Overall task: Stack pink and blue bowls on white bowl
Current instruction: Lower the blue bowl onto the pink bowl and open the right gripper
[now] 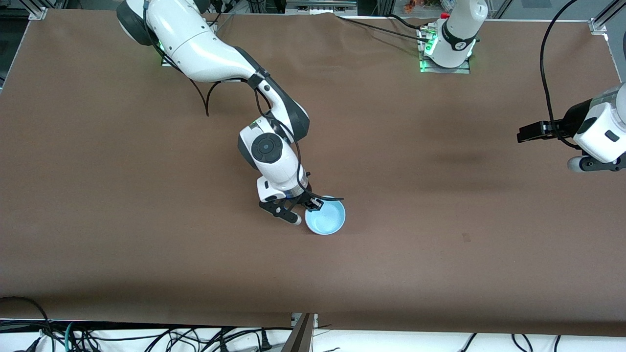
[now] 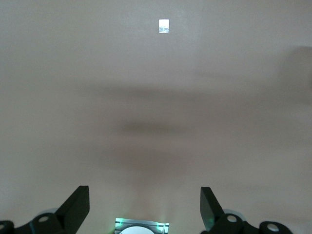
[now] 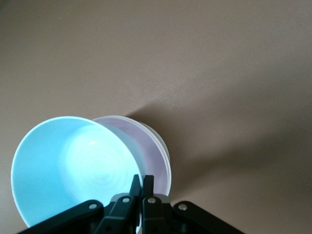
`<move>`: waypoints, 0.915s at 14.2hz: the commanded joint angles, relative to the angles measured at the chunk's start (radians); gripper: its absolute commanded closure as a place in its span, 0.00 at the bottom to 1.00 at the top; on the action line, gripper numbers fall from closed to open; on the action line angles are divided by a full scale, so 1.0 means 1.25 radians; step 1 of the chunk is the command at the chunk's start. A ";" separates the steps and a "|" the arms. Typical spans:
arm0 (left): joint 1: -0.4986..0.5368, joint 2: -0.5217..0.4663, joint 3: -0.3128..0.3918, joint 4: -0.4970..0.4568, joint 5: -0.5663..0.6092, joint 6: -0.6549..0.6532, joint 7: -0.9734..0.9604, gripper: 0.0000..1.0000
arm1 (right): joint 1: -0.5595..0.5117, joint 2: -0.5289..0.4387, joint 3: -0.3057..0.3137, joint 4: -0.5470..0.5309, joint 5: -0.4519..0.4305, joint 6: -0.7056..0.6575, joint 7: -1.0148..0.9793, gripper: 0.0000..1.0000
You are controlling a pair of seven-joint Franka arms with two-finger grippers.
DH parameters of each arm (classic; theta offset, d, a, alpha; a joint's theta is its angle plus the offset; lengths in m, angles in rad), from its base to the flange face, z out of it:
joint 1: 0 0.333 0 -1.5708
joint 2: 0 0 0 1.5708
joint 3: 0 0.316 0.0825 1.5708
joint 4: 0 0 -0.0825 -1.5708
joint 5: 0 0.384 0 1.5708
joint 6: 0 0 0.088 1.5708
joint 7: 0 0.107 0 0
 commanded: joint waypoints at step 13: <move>-0.007 0.013 -0.008 0.026 0.010 -0.003 0.015 0.00 | 0.015 0.030 -0.009 0.033 -0.031 -0.007 -0.003 0.82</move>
